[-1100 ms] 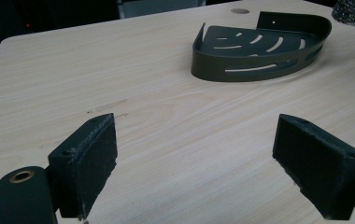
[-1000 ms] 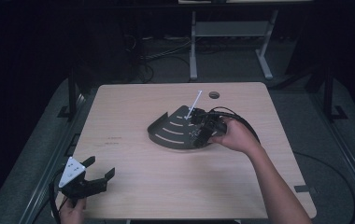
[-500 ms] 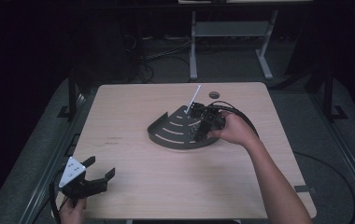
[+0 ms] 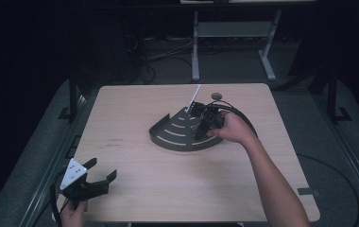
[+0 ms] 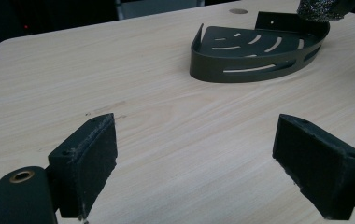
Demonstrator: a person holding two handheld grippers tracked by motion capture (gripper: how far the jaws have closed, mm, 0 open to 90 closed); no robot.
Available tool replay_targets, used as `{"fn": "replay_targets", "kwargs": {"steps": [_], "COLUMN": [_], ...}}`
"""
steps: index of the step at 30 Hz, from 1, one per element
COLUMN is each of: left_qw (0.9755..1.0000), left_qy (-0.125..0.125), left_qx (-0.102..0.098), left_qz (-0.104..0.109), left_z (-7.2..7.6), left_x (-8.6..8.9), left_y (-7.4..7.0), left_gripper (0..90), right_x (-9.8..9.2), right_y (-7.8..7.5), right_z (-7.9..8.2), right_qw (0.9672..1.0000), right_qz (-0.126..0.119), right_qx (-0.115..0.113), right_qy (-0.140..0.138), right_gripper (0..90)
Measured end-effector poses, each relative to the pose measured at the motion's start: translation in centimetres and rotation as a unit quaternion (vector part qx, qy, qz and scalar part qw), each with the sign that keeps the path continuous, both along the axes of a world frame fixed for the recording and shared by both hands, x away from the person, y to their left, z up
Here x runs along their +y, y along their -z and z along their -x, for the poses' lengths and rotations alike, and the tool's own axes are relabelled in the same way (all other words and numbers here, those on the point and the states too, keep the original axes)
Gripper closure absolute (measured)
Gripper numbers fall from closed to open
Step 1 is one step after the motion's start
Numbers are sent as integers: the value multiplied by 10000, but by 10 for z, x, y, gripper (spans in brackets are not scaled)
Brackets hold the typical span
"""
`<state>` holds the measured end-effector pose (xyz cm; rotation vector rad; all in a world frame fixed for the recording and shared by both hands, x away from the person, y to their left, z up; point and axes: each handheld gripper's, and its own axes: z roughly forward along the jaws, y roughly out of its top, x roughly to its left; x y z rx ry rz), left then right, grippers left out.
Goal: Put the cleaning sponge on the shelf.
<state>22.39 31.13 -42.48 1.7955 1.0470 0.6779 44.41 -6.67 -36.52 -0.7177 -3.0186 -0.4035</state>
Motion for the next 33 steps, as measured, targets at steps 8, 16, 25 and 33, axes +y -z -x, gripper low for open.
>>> {"fn": "replay_targets", "kwargs": {"steps": [8,16,25,33], "left_qw": [10000,10000,10000,10000], "left_qy": [12,39,38,27], "left_qx": [-14,13,19,17], "left_qz": [-4,-22,-2,-5], "left_z": [0,-2,-2,-2], "left_x": [0,-2,-1,0], "left_y": [0,1,1,1], "left_gripper": [133,133,133,133], "right_x": [2,5,9,12], "right_y": [15,24,35,45], "right_z": [-14,-23,-33,-39], "right_qw": [9998,9995,9989,9985], "right_qz": [42,-67,-89,-82], "right_qx": [117,89,178,176], "right_qy": [153,291,418,514], "right_gripper": [321,320,320,320]}}
